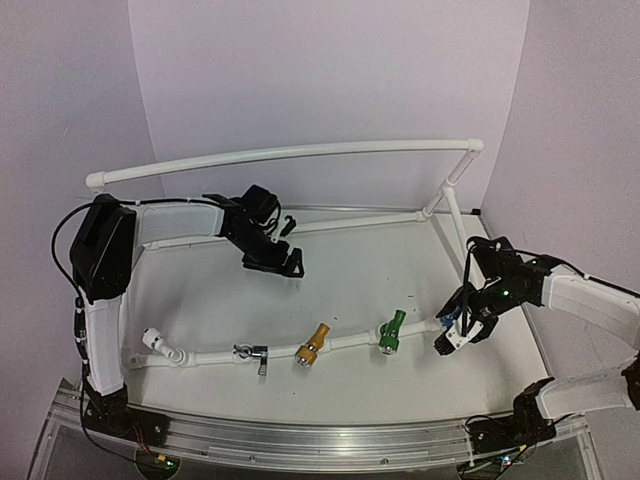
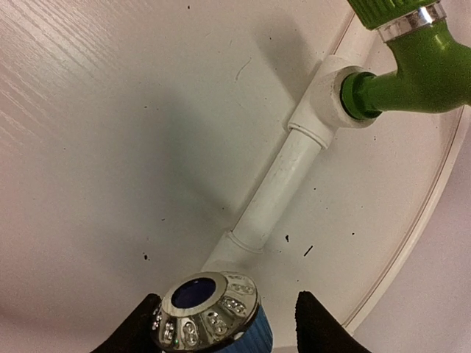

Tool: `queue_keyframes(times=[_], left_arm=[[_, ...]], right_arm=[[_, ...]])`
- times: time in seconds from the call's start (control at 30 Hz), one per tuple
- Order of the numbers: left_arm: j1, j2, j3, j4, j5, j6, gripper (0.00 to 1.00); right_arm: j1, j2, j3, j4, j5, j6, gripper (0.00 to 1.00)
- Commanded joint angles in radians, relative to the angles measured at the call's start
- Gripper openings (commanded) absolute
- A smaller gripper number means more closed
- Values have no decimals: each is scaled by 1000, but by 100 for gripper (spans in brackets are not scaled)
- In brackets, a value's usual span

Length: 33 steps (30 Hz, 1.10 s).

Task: Install the water faucets
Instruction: Screw the water faucet onto the adaptor.

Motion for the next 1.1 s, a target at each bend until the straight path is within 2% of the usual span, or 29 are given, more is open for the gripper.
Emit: queue_keyframes(times=[0.0,0.87,1.07], left_arm=[[5,-53,-6,32,5,-6,98],[5,-36,17,22,8,-1,98],[6,-30,26,19,10,1,98]], right_arm=[[17,20,71,-3,-16,-175,57],[164,173,273,44,89,515,60],[173,215,332,19,125,666,55]])
